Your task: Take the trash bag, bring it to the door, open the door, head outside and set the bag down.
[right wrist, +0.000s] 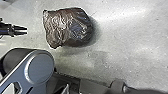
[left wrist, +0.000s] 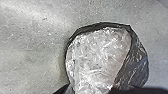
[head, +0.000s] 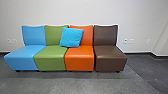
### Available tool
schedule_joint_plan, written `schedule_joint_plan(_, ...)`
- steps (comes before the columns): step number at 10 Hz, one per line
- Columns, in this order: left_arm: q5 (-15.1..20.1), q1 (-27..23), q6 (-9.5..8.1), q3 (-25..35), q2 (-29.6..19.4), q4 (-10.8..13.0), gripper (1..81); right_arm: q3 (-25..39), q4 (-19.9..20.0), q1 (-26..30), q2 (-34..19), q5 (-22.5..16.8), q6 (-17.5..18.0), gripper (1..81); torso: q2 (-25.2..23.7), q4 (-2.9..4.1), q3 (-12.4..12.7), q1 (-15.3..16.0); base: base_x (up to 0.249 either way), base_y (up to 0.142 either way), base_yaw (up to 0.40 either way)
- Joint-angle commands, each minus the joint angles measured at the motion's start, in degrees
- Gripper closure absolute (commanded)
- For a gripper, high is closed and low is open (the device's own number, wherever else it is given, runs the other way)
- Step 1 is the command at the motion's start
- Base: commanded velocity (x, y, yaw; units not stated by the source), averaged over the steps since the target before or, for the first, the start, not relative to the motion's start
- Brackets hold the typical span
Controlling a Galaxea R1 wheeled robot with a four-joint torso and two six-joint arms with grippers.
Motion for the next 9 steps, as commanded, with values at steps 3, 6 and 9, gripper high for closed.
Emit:
schedule_joint_plan(3,6.4,-11.2,0.09,-3.8,4.4,-1.2,1.0,1.3,0.8,4.2,-2.9,-2.5,0.2,1.0,-9.6,0.00,0.0,6.1,0.000,0.000,0.000)
schedule_joint_plan(6,7.4,-13.3,0.09,-7.4,7.2,-0.8,1.0,0.8,0.8,3.9,-2.1,-2.5,0.2,1.0,-15.7,-1.21,0.0,9.9,0.000,0.000,0.000)
schedule_joint_plan(9,10.1,-16.8,0.09,-9.0,8.5,-0.7,1.0,0.6,0.7,3.9,-1.1,-2.5,0.2,1.0,-21.2,-0.50,-6.5,13.3,0.000,0.000,0.000)
